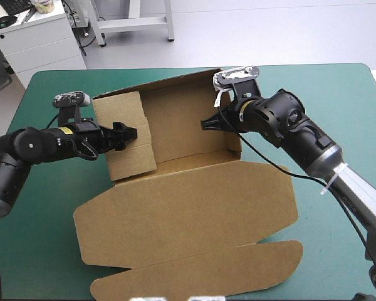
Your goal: Fold the box
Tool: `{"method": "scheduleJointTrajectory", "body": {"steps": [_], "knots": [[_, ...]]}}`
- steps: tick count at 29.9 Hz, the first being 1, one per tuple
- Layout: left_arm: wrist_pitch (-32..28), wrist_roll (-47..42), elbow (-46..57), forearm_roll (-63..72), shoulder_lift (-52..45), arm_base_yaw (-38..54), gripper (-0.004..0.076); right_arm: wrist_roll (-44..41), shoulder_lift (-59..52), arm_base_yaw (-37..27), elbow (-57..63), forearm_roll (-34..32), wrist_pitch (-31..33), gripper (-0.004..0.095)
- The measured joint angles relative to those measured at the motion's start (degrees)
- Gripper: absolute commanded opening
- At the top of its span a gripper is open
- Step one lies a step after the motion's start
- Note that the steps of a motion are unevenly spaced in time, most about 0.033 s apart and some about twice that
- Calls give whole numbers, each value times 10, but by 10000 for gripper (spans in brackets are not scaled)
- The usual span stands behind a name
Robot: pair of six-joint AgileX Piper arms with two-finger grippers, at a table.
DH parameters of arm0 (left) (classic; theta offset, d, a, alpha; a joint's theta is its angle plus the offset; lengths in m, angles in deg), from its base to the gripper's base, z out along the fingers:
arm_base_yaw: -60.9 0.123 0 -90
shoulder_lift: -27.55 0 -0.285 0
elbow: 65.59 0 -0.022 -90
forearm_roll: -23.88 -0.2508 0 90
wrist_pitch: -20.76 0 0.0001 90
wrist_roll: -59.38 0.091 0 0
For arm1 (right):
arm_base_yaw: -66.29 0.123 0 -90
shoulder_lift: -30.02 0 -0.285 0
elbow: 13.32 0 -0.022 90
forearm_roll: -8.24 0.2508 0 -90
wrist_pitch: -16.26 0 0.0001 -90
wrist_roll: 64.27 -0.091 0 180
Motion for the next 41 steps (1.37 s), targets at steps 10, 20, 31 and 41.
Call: {"method": "scheduleJointTrajectory", "body": {"steps": [10,20,31,41], "knots": [[-58,-147,2,-150,-9,-90,608,-19,0,3,0,-17,1,-13],[-80,-175,15,-177,-9,-99,585,-21,0,3,0,-17,2,-13],[-78,-177,22,-200,-9,-98,-4,-27,0,1,0,-30,30,-13],[-57,-185,20,-224,-4,-94,-10,-35,-2,1,-1,-15,55,-13]]}}
